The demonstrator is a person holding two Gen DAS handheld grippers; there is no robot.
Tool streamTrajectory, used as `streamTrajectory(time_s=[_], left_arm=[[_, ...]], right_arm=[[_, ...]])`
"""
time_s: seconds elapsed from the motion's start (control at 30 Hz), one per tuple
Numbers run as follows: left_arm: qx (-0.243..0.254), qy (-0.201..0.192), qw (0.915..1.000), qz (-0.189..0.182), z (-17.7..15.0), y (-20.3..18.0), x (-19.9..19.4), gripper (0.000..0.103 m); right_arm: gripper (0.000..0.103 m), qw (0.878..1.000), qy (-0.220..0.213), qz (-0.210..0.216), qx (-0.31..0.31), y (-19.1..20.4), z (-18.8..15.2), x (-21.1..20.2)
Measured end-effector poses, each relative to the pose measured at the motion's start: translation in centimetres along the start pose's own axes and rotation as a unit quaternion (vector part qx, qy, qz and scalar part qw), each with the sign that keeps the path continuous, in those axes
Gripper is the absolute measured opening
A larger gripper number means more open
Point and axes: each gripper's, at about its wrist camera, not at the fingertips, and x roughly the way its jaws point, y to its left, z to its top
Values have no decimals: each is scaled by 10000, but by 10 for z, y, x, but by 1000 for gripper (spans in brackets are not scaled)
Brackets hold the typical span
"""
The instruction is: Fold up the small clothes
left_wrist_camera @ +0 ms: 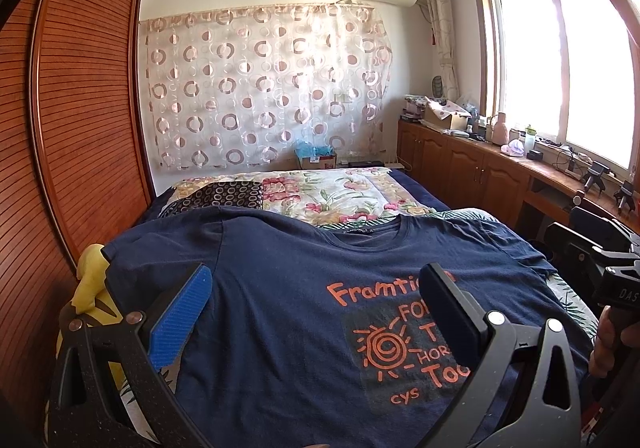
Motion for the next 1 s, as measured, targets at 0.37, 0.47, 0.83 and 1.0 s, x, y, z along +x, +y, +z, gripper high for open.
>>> streamTrajectory(time_s=[0.37, 0.47, 0.83, 1.0], left_arm=[[6, -12, 10000, 2, 4, 3, -4, 103], [0, 2, 10000, 13, 5, 3, -5, 103], [7, -2, 10000, 25, 11, 3, -9, 103], [7, -7, 10000, 31, 11, 2, -9, 103]], right_arm=[[103, 10000, 11, 32, 7, -2, -2, 2], [103, 10000, 9, 21, 15, -1, 0, 2], [103, 10000, -9, 20, 10, -1, 0, 1], [103, 10000, -12, 27, 14, -1, 0, 2]])
